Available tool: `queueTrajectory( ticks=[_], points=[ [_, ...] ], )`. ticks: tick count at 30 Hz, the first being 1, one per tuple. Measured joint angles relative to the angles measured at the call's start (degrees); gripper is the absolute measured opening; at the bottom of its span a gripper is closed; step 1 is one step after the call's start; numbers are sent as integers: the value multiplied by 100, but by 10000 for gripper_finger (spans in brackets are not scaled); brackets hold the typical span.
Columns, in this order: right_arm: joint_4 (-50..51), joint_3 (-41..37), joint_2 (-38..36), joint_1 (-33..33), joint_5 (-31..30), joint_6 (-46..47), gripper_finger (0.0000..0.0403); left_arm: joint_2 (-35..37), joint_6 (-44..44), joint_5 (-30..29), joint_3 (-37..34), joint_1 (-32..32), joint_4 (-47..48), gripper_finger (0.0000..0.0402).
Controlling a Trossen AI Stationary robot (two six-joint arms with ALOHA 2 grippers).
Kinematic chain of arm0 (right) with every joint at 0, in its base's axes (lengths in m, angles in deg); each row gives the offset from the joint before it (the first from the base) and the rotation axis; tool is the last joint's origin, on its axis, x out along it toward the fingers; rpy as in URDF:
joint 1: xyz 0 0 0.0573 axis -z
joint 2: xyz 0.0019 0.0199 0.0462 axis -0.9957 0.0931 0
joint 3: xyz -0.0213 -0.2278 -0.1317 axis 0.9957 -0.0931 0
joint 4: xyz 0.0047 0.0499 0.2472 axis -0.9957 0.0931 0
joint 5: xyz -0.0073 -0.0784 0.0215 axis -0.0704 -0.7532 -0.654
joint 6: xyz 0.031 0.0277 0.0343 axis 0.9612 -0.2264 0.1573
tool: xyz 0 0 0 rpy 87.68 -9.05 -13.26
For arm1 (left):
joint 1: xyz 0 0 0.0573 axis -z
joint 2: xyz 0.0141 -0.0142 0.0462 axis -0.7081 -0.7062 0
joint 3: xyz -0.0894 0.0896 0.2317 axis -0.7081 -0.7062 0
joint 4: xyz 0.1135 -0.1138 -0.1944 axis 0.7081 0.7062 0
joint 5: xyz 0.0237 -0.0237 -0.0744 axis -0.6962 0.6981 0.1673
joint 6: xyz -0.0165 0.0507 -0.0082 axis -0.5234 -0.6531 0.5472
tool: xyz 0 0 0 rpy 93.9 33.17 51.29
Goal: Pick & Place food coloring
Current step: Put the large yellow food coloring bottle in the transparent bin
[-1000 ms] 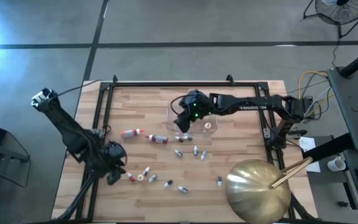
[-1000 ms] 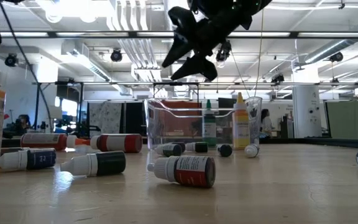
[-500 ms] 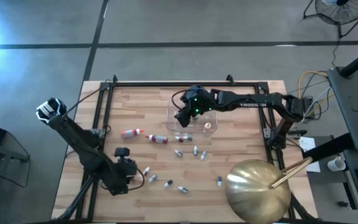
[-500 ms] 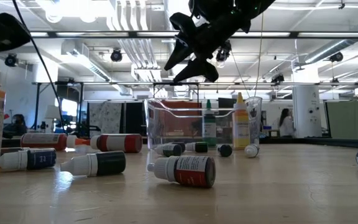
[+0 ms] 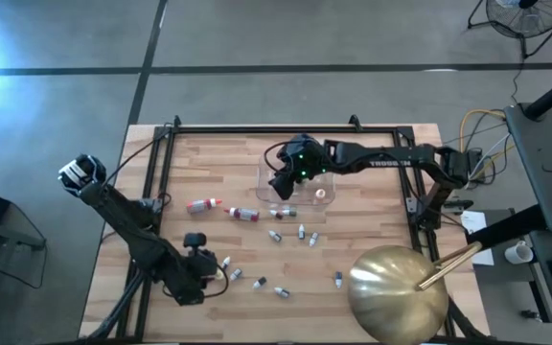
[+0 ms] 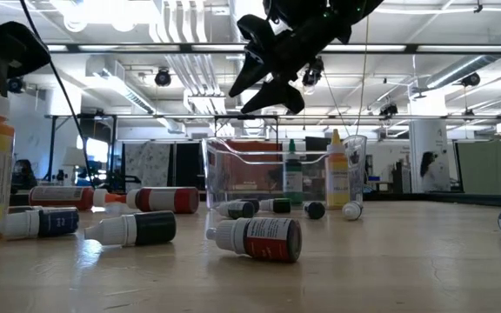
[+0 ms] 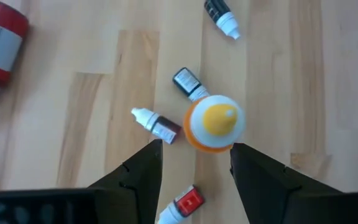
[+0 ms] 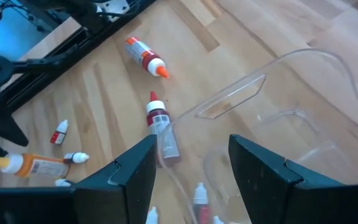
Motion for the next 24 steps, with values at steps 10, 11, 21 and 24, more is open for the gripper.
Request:
queueTrajectory(
  ticks=[10, 11, 21, 24],
  points=[
    [13, -2, 0, -13, 0, 0, 192, -35, -542, 175, -5, -10, -127, 163],
    [13, -2, 0, -13, 0, 0, 192, -44, -543, 119, -14, -13, -166, 163],
    [17, -32, 0, -11, 0, 0, 192, -271, -728, -70, -76, -25, -731, 163],
    [17, -95, 0, -11, 1, 0, 192, -337, -751, -147, -76, -28, -778, 163]
  ],
)
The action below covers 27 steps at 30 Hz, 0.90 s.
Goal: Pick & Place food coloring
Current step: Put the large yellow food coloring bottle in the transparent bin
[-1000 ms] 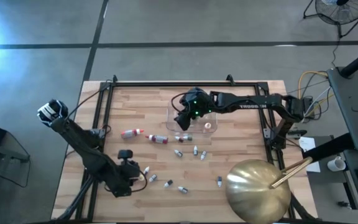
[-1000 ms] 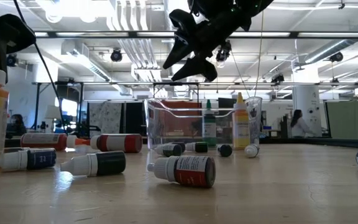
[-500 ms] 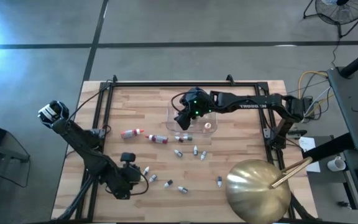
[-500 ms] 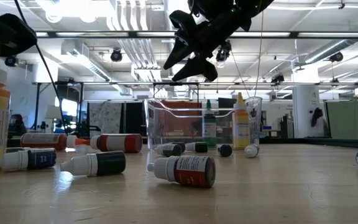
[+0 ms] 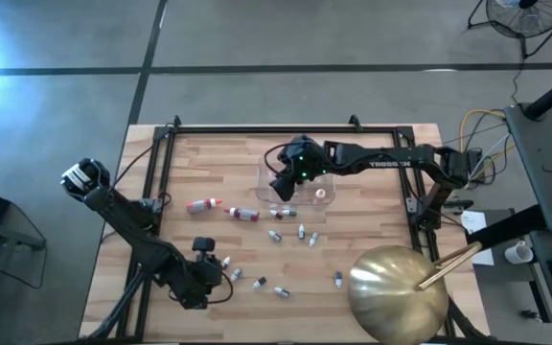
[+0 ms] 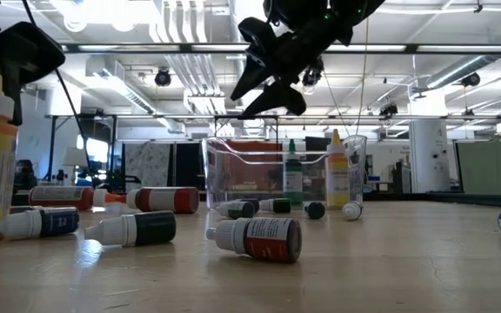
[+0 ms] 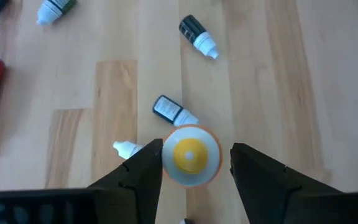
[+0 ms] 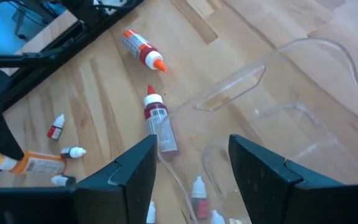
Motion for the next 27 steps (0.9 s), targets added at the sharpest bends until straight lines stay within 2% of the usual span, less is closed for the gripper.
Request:
queueTrajectory(
  ticks=[8, 16, 22, 27],
  points=[
    [0, -140, 0, 0, 1, 0, 192, -14, 22, -89, 22, -43, 15, 155],
    [-2, -141, 0, 0, 1, -11, 192, -14, 38, -35, 102, -94, 209, 94],
    [-41, -141, -65, 0, -21, -127, 192, 119, 650, -3, 160, -155, 790, 93],
    [-87, -141, -251, 4, -218, -210, 192, 681, 1247, -246, 160, -378, 1803, 93]
  ],
)
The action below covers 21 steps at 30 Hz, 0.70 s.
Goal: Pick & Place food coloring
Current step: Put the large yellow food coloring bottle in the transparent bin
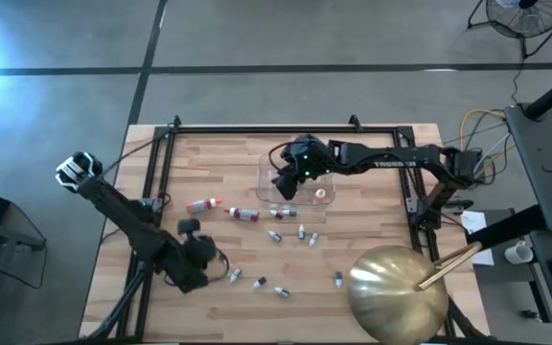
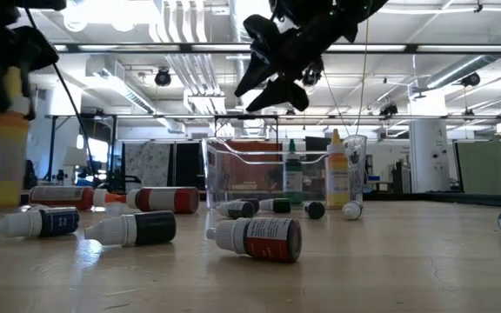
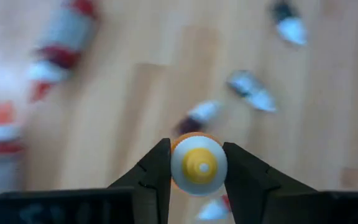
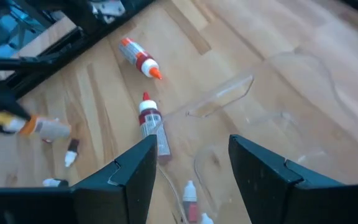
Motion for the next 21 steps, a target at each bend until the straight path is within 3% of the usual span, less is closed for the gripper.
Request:
queueTrajectory(
  ticks=[6, 11, 17, 21],
  points=[
    [-108, 2, -527, -6, -331, -209, 192, 1305, 116, -907, 71, -782, 449, 93],
    [-128, 7, -1089, -19, -1245, -328, 192, 2188, -828, -1294, 73, -1945, -74, 93],
    [-132, 9, -1578, -17, -1475, -240, 192, 2305, -2690, -804, 46, -3396, -1544, 99],
    [-119, 9, -1735, -28, -1594, 16, 192, 1844, -4002, 216, 46, -4395, -2552, 99]
  ],
)
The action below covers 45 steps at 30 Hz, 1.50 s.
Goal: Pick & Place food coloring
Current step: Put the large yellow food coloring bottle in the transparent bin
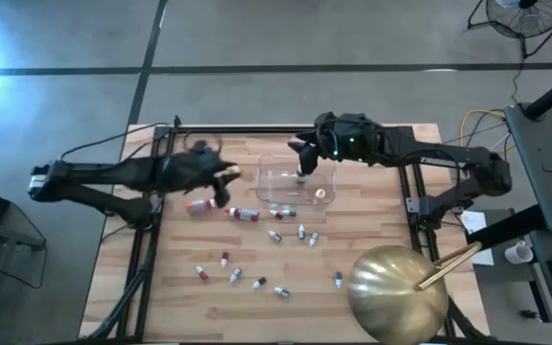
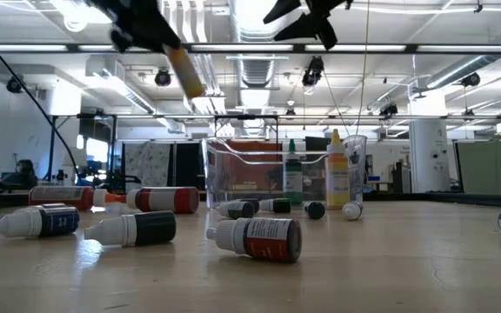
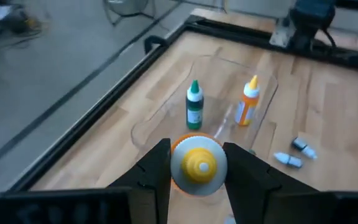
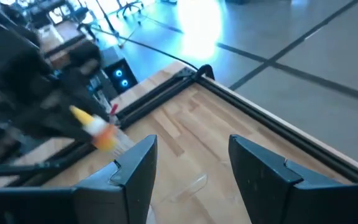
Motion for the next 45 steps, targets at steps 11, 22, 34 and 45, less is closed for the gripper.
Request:
queueTrajectory(
  ticks=[11, 22, 34, 45],
  points=[
    [89, -7, -84, -90, -31, 70, 192, -2054, -1141, 1702, -1, -1508, -1987, 99],
    [701, -36, 28, -105, -32, 448, 192, -3514, -1258, 1681, 721, -1522, -1841, 100],
    [685, -48, 28, -114, -31, 502, 192, -4203, -1229, 1531, 1035, -1566, -1558, 102],
    [851, -57, 28, -181, -33, 361, 192, -3956, -1236, 1264, 1037, -1569, -1481, 162]
  ],
)
